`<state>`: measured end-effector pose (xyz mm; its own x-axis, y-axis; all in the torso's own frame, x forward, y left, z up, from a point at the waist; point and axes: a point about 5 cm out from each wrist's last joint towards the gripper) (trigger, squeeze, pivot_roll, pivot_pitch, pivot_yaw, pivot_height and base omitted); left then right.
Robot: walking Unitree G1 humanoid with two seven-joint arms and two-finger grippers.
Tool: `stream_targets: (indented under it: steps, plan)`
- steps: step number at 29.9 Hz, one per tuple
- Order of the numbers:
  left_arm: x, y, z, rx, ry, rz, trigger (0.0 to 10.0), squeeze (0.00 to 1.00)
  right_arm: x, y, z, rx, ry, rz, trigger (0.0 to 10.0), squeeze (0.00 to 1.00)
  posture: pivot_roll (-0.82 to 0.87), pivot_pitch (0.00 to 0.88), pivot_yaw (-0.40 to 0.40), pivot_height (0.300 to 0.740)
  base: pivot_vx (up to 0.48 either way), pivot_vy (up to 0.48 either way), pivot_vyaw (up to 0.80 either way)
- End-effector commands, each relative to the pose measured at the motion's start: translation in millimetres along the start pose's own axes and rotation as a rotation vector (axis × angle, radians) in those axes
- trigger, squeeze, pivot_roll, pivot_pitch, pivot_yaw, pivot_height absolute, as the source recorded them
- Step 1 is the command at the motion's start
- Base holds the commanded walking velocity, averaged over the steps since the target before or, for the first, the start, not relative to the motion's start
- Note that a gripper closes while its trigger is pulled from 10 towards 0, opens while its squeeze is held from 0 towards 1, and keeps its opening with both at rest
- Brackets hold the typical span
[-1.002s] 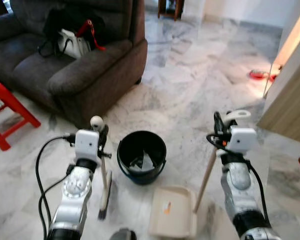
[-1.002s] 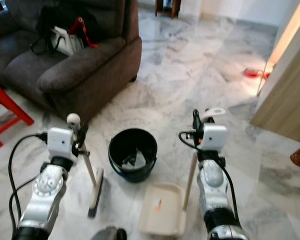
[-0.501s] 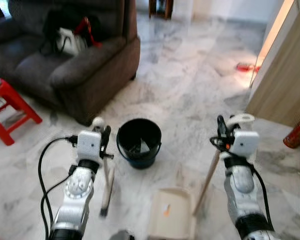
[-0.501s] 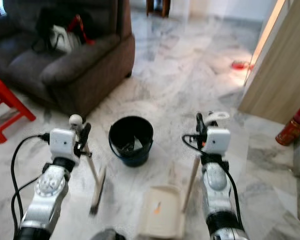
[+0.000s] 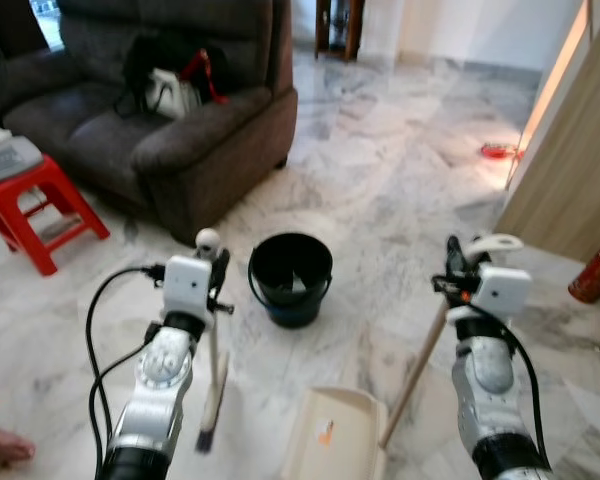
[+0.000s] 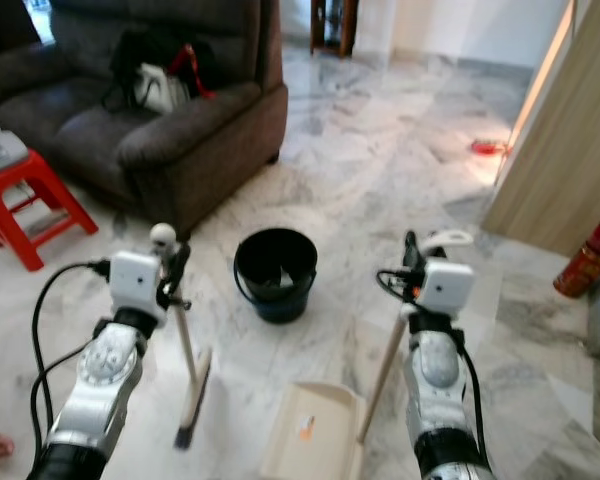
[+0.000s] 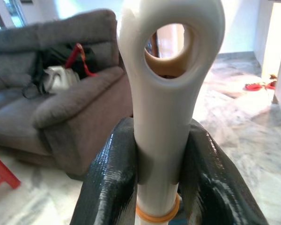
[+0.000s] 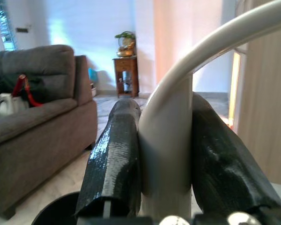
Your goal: Sweep floor
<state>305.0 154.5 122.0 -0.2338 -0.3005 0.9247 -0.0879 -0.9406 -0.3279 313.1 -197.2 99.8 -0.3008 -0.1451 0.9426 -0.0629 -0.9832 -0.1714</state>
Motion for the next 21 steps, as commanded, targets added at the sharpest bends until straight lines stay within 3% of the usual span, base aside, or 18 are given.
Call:
stream_targets:
  steps: [1, 17, 21]
  plan:
    - [12.1, 0.8, 8.4, -0.008, 0.064, 0.003, 10.0, 0.0, 9.9, -3.6, 7.0, 0.006, 0.048, 0.007, 10.0, 0.0, 0.1, 0.009, 0.01, 0.74, 0.0, 0.0, 0.0]
    - [12.4, 6.7, 11.2, -0.034, 0.066, -0.015, 10.0, 0.0, 6.3, -4.9, 6.0, 0.022, 0.012, 0.006, 10.0, 0.0, 0.1, 0.046, 0.004, 0.74, 0.0, 0.0, 0.0]
    - [13.0, 8.0, 12.8, -0.041, 0.069, -0.02, 10.0, 0.0, 4.0, -2.3, 5.1, 0.005, -0.01, 0.001, 10.0, 0.0, 0.1, 0.059, 0.007, 0.74, 0.0, 0.0, -0.7]
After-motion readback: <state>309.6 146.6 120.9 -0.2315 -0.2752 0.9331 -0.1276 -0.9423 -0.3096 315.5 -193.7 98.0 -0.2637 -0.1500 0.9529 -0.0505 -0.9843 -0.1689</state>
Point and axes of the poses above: a point about 5 cm out from each wrist's last joint towards the gripper, its own z axis pointing out of the wrist towards the gripper, its own x axis along the axis of the wrist's last joint, y = z × x, and after that the axes turned 10 degrees about z, right-handed
